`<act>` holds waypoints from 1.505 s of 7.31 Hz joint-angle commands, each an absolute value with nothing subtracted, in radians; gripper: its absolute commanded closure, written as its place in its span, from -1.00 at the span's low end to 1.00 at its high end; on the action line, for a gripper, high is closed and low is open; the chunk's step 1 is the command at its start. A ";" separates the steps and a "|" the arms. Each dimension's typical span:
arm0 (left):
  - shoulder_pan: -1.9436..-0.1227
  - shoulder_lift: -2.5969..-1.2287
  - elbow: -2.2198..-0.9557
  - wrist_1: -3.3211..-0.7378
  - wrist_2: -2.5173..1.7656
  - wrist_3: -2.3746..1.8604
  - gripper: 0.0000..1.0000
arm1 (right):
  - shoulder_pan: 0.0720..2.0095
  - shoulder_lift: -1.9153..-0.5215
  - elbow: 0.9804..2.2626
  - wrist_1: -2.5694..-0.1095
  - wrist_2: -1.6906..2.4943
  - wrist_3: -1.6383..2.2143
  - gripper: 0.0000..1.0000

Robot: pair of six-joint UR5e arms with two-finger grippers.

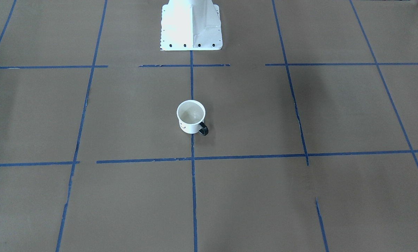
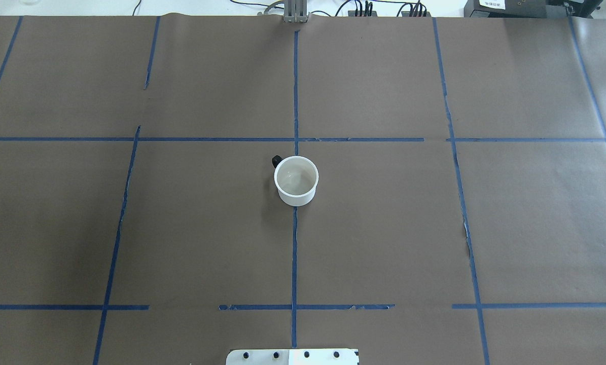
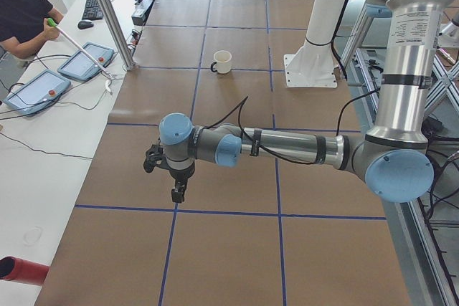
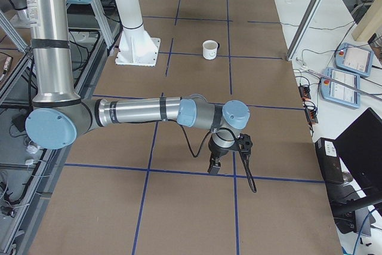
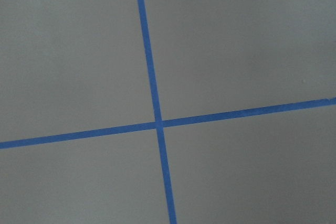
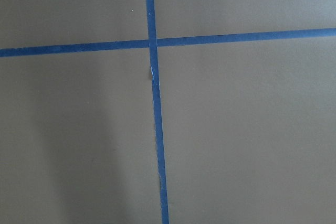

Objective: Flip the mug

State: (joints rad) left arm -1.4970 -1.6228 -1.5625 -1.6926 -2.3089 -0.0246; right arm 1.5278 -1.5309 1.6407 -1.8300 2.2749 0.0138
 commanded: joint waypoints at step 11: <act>-1.569 -1.620 -1.494 -1.660 -2.326 0.054 -1.00 | 1.528 -1.531 1.640 -1.830 2.275 0.014 -1.00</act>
State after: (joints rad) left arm -1.5683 -1.6205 -1.4922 -1.6601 -2.3255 0.0537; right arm 1.5278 -1.5309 1.6405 -1.8301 2.2749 0.0138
